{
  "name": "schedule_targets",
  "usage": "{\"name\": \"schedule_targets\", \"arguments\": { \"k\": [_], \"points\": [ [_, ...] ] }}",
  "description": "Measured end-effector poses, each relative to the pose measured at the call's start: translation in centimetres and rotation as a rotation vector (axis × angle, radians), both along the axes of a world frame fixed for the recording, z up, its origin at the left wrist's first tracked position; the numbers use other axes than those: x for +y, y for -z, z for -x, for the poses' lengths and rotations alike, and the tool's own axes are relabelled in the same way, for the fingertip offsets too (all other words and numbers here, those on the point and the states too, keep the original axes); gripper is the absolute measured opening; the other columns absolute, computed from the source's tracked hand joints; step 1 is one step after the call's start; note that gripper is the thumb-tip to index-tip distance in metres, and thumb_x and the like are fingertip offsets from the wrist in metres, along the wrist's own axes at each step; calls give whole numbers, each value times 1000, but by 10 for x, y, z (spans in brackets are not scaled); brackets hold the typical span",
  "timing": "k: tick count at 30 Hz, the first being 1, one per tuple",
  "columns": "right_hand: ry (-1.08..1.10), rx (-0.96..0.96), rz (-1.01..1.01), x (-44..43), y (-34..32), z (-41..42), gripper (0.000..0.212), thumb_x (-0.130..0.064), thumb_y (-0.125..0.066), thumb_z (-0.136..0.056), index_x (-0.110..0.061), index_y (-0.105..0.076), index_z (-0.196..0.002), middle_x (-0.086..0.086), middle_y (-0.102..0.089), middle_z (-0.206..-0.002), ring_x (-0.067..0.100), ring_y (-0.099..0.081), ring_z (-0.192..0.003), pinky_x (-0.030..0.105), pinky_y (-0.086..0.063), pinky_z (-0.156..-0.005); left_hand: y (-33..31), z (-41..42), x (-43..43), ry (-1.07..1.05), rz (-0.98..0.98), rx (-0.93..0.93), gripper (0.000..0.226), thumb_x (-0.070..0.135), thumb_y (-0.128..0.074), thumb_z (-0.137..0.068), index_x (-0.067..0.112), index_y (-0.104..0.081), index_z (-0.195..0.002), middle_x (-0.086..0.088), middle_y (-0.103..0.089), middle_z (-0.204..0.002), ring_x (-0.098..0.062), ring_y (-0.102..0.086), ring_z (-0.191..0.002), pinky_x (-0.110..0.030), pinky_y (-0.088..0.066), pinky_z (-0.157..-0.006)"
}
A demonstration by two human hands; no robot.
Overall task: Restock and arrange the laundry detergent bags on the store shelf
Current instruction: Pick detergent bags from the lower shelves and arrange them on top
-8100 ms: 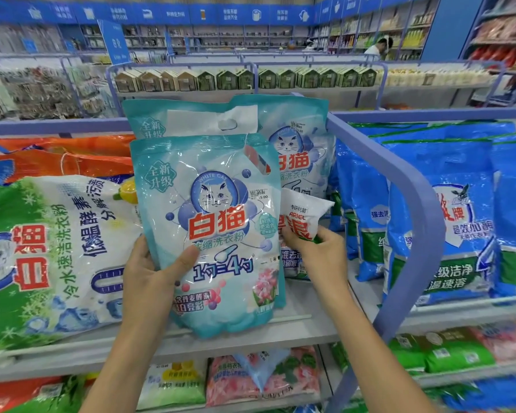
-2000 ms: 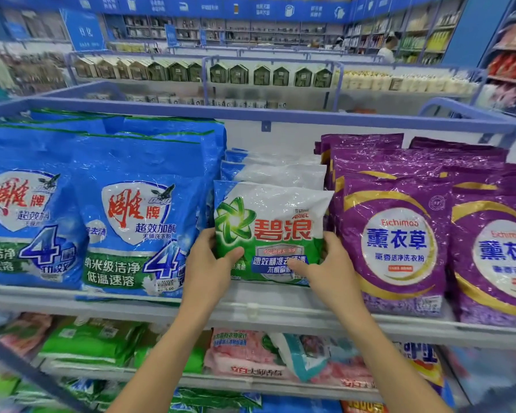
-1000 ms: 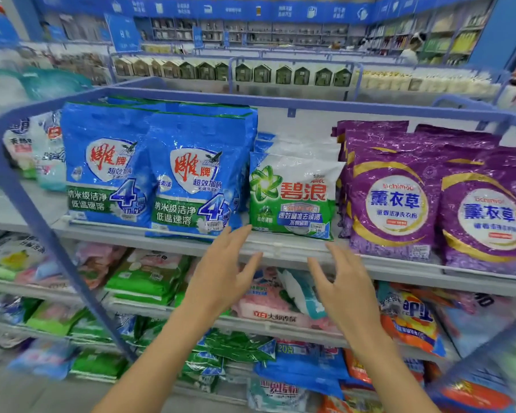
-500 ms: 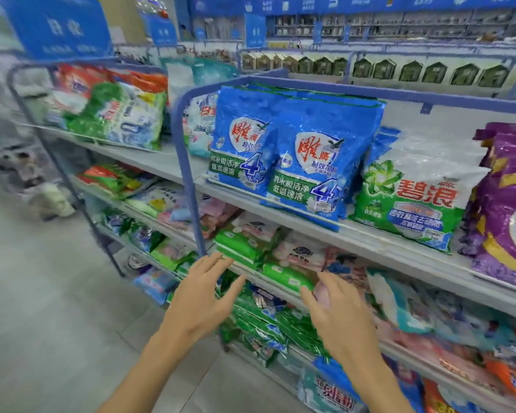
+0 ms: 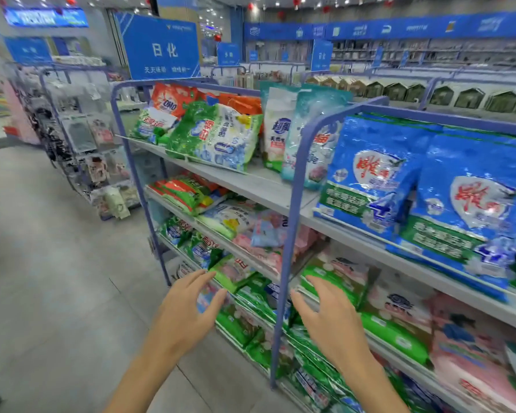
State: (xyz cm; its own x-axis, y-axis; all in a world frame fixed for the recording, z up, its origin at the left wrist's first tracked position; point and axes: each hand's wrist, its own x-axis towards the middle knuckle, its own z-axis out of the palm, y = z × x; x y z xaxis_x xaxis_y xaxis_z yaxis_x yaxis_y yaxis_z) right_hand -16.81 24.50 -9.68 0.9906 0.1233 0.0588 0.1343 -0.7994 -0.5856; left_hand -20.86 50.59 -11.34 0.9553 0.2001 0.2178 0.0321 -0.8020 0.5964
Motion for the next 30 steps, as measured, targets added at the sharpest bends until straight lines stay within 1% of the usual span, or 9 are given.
{"name": "schedule_targets", "arguments": {
  "k": [2, 3, 7, 13, 16, 19, 23, 28, 30],
  "points": [
    [12, 3, -20, 27, -2, -12, 60, -59, -48, -101, -26, -44, -152, -12, -47, -154, 11, -42, -142, 26, -37, -110, -2, -13, 26, 10, -5, -3, 59, 58, -55, -94, 25, -57, -143, 8, -51, -150, -11, -42, -141, -34, -33, -119],
    [17, 4, -29, 39, -2, -18, 60, -59, -48, -101, -27, -44, -152, -12, -48, -154, 11, -43, -141, 26, -38, -109, -3, -20, 38, 22, -7, -7, 58, 57, -55, -95, 26, -56, -144, 9, -51, -150, -10, -42, -142, -35, -34, -119],
    [40, 12, -55, 78, -3, -43, 59, -59, -49, -101, -31, -43, -152, -14, -46, -154, 11, -45, -140, 32, -40, -111, -12, -54, 69, 76, -2, -13, 64, 66, -47, -94, 28, -54, -145, 11, -50, -150, -9, -41, -142, -35, -33, -119],
    [99, -4, -68, 114, -12, -98, 64, -66, -46, -98, -32, -43, -152, -13, -45, -156, 11, -43, -142, 35, -40, -114, -18, -122, 101, 143, 21, -12, 70, 68, -42, -90, 29, -51, -147, 12, -49, -152, -7, -39, -143, -36, -34, -120],
    [120, -42, -101, 131, -21, -132, 65, -67, -46, -97, -33, -42, -153, -15, -45, -155, 9, -42, -142, 33, -38, -114, -17, -166, 116, 175, 48, -8, 69, 66, -45, -91, 30, -48, -149, 14, -47, -152, -5, -38, -142, -35, -33, -120],
    [128, -78, -148, 148, -31, -173, 61, -63, -48, -99, -33, -41, -152, -17, -47, -152, 8, -43, -140, 29, -37, -110, -19, -210, 129, 194, 43, -22, 67, 64, -47, -92, 31, -47, -150, 16, -46, -152, -4, -37, -143, -34, -32, -120],
    [149, -128, -233, 165, -39, -226, 59, -63, -49, -98, -36, -44, -150, -18, -46, -153, 7, -42, -141, 35, -37, -117, -31, -267, 141, 234, 38, -23, 61, 62, -50, -95, 35, -45, -149, 19, -45, -151, -2, -37, -141, -31, -32, -119],
    [234, -160, -230, 173, -43, -282, 57, -58, -52, -98, -31, -47, -148, -11, -50, -152, 11, -44, -140, 35, -37, -115, -50, -333, 137, 319, 107, -64, 58, 55, -55, -97, 32, -47, -149, 16, -50, -147, 1, -43, -133, -28, -36, -115],
    [271, -169, -220, 175, -46, -304, 57, -57, -53, -98, -30, -47, -148, -9, -51, -152, 13, -45, -139, 35, -37, -114, -58, -362, 128, 354, 165, -67, 58, 51, -57, -97, 31, -46, -149, 15, -50, -147, -4, -44, -134, -30, -37, -115]
  ]
}}
